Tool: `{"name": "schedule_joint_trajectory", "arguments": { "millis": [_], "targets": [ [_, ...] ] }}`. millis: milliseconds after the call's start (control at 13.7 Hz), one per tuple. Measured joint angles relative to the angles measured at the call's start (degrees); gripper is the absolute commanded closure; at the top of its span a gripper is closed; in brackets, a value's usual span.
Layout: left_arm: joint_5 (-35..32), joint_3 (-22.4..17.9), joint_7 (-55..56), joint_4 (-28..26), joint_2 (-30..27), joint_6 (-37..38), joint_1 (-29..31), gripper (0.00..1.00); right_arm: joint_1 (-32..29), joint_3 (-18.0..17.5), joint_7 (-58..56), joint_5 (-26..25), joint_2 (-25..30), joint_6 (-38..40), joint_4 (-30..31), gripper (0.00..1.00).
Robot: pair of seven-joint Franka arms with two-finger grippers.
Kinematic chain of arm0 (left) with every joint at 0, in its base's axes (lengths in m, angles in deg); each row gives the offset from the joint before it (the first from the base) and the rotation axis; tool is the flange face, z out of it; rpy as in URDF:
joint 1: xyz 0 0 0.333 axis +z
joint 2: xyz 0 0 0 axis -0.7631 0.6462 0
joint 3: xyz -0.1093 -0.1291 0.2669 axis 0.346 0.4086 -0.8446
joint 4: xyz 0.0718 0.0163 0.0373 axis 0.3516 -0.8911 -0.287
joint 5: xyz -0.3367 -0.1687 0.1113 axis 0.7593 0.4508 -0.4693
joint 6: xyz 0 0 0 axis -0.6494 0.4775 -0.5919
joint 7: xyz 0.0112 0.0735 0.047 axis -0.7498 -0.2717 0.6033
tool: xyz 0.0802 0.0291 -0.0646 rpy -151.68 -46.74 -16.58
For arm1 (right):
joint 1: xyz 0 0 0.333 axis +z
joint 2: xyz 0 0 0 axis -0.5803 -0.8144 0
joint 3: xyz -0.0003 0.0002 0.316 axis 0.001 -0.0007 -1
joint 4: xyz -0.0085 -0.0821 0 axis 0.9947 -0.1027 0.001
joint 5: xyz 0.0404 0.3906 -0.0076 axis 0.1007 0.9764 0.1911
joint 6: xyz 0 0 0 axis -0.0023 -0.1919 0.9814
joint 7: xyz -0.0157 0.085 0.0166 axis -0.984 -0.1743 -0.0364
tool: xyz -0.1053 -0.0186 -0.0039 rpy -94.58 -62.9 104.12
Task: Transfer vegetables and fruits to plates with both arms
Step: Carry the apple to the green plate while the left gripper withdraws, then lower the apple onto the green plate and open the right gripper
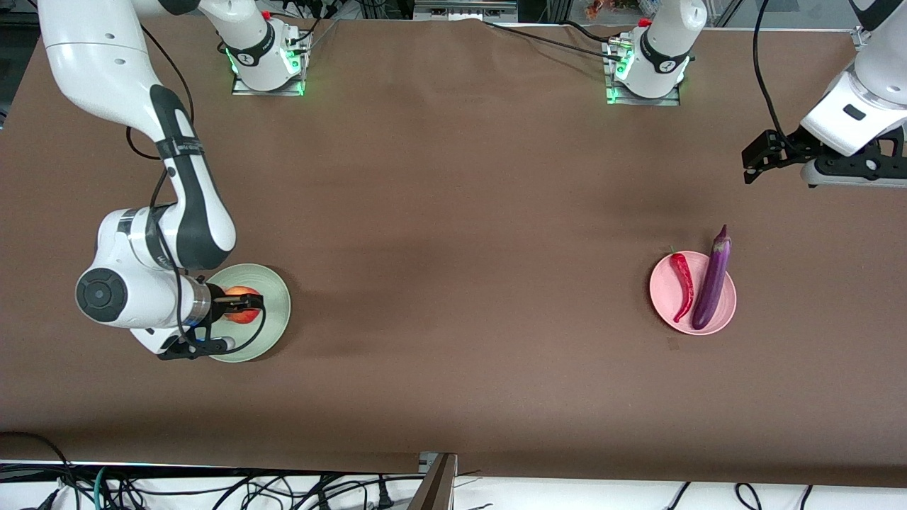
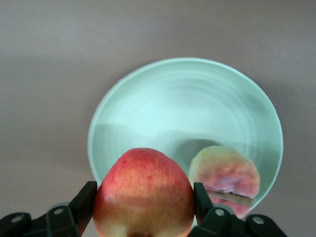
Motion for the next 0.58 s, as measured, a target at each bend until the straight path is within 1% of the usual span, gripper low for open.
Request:
{"name": "schedule_joint_trajectory", "arguments": {
  "millis": [218, 364, 437, 510, 583],
  "targets": [
    [0.0, 0.0, 0.0, 0.6, 1.4, 0.0, 0.0, 0.0, -0.3, -0.2, -0.1, 0.0, -2.2, -2.1, 0.1, 0.58],
    [0.0, 0.1, 0.0, 1.2, 2.0, 0.1, 0.0, 0.0, -0.3, -0.7, -0.1, 0.0, -3.3, -3.3, 0.2, 0.55],
    [0.0, 0.1, 0.0, 1.4, 2.1, 0.3, 0.0, 0.0, -0.2, -0.7, -0.1, 0.0, -3.9, -3.9, 0.2, 0.3],
    [0.0, 0.1, 0.0, 1.6, 2.2, 0.4, 0.0, 0.0, -0.1, -0.8, -0.1, 0.0, -4.3, -4.5, 0.3, 0.0],
    [0.0, 0.2, 0.0, 1.7, 2.3, 0.4, 0.0, 0.0, -0.1, -0.8, -0.1, 0.0, -4.6, -4.9, 0.3, 0.0]
  ]
}}
